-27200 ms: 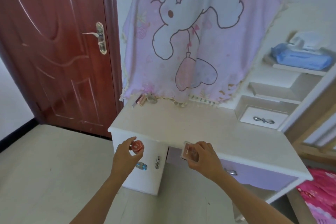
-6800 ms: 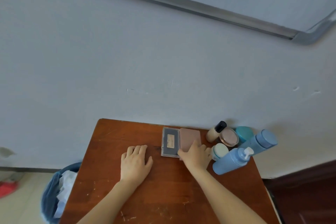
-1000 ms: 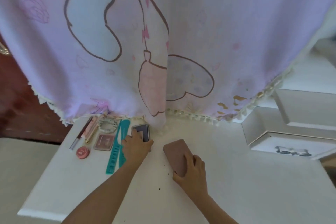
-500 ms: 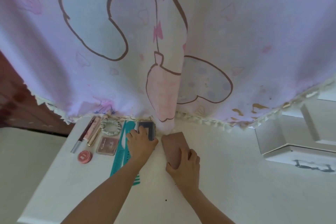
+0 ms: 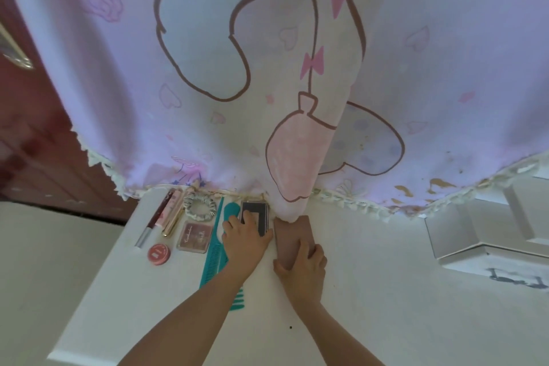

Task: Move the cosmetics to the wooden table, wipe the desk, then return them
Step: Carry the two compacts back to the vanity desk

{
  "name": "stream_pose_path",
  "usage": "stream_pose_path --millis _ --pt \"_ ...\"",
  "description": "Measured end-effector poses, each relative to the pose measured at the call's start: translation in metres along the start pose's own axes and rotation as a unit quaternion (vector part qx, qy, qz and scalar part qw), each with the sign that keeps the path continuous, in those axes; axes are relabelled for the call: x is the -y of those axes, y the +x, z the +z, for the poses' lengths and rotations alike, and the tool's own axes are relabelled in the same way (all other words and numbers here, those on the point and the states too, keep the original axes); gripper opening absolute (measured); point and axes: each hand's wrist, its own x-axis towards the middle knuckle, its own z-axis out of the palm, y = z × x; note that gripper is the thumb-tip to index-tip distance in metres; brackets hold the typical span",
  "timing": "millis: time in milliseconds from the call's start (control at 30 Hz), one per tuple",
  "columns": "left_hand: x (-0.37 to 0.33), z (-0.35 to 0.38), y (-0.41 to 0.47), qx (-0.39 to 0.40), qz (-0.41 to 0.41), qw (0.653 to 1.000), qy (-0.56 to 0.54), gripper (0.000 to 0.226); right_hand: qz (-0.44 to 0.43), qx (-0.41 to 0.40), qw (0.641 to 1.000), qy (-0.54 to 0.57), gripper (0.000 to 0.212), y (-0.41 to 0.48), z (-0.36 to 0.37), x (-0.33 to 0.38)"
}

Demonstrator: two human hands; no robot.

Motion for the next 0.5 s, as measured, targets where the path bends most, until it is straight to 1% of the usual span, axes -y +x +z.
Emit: stream_pose_path --millis 67,200,267,333,500 --pt "0.006 -0.002 -0.003 0.002 0.011 1.0 0.002 0.057 0.005 0.047 0.999 0.006 0.076 -0.001 -0.005 0.001" --pt "0.022 -0.012 -0.009 0.009 0.045 0.998 -0.038 0.05 -0.024 0.069 0.994 0.077 0.07 -0.002 -0.011 0.003" --pt "0.034 -0.018 -0.013 0.013 0.066 0.996 -0.065 0.05 -0.029 0.062 0.994 0.086 0.07 -0.004 -0.015 0.002" --pt "0.046 -0.024 -0.018 -0.001 0.085 0.994 -0.073 0.049 -0.039 0.044 0.996 0.068 0.07 -0.01 -0.021 -0.002" --pt "0.072 -0.043 -0.027 -0.035 0.112 0.988 -0.103 0.046 -0.111 0.005 0.994 -0.003 0.066 -0.028 -0.032 -0.008"
